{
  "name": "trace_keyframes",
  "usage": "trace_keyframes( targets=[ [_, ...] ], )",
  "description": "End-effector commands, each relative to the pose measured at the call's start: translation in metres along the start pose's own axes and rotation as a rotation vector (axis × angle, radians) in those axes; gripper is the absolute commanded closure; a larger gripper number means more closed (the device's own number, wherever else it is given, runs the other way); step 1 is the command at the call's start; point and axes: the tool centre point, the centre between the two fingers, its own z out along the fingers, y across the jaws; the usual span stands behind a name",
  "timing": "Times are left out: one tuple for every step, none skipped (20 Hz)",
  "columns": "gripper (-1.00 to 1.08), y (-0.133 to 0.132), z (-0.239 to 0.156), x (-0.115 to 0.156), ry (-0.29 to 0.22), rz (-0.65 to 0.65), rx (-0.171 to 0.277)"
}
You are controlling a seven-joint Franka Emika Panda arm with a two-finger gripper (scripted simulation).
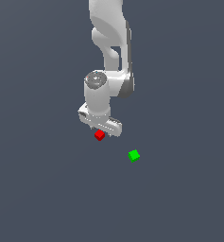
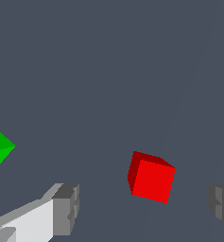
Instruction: Stack the red cube on top of the green cube.
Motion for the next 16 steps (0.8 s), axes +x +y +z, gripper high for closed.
trace_keyframes(
  targets=[
    [-0.92, 0.009, 0.01, -0.005, -0.002, 0.075, 0.0],
    [-0.92, 0.012, 0.014, -0.007, -0.002, 0.1, 0.0],
    [-0.92, 0.014, 0.017, -0.009, -0.003, 0.123, 0.001],
    [-0.92, 0.017, 0.021, -0.01, -0.004, 0.144, 0.001],
    [-0.92, 0.019, 0.023, -0.012, -0.005, 0.163, 0.001],
    [-0.92, 0.021, 0.026, -0.013, -0.005, 0.181, 0.001],
    [-0.92, 0.022, 0.028, -0.015, -0.006, 0.197, 0.001],
    [-0.92, 0.024, 0.03, -0.016, -0.006, 0.21, 0.001],
    [-0.92, 0.025, 0.032, -0.017, -0.007, 0.222, 0.002],
    [-0.92, 0.026, 0.034, -0.018, -0.007, 0.232, 0.002],
    [-0.92, 0.027, 0.035, -0.019, -0.007, 0.24, 0.002],
    [-0.92, 0.027, 0.036, -0.019, -0.007, 0.245, 0.002],
    [-0.92, 0.027, 0.036, -0.02, -0.008, 0.249, 0.002],
    [-0.92, 0.027, 0.037, -0.02, -0.008, 0.251, 0.002],
    [-0.92, 0.027, 0.037, -0.02, -0.008, 0.251, 0.002],
    [-0.92, 0.027, 0.037, -0.02, -0.008, 0.25, 0.003]
  ],
)
